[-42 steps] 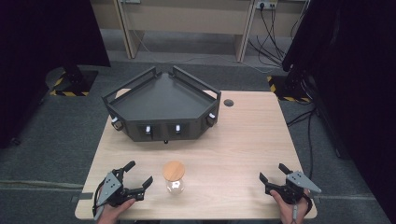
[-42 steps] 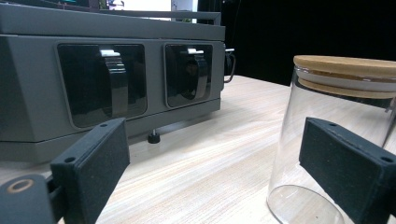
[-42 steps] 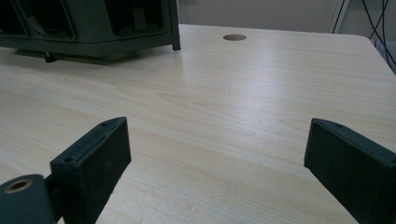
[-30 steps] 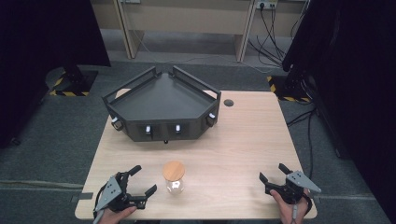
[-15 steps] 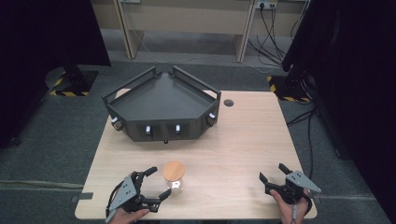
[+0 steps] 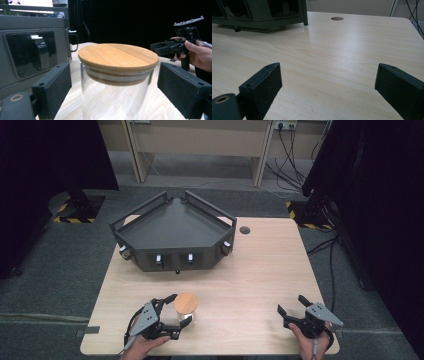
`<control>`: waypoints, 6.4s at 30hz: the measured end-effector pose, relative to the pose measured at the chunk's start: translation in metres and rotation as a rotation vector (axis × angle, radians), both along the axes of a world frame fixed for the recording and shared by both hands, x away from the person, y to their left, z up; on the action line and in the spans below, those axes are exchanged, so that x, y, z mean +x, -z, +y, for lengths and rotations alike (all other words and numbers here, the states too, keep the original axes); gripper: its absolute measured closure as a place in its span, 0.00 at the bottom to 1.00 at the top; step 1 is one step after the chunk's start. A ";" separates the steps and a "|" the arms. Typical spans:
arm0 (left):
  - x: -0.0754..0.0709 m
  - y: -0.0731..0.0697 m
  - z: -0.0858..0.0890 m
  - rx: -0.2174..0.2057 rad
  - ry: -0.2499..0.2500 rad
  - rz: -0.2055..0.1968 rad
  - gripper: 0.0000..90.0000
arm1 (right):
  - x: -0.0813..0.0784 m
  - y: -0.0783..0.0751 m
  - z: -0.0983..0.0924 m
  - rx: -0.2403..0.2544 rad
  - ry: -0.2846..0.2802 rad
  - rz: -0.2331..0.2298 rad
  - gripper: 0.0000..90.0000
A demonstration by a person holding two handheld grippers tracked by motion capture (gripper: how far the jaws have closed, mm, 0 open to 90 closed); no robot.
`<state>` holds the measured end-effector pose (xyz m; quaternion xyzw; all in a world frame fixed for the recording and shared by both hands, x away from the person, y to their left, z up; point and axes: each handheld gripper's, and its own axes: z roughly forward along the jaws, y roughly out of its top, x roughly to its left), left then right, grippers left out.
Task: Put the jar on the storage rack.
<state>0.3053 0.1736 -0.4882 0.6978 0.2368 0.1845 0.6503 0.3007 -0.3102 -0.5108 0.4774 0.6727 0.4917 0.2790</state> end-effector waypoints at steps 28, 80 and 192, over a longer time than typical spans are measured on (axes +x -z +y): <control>0.004 -0.007 -0.008 0.035 -0.025 -0.028 0.29 | 0.000 0.000 -0.001 0.006 0.006 0.005 0.09; 0.045 -0.081 0.021 0.006 -0.342 -0.108 0.29 | 0.000 0.000 0.000 -0.001 0.014 0.000 0.09; 0.149 -0.182 0.028 -0.002 -0.560 -0.170 0.29 | 0.000 0.000 0.001 -0.008 0.017 0.004 0.09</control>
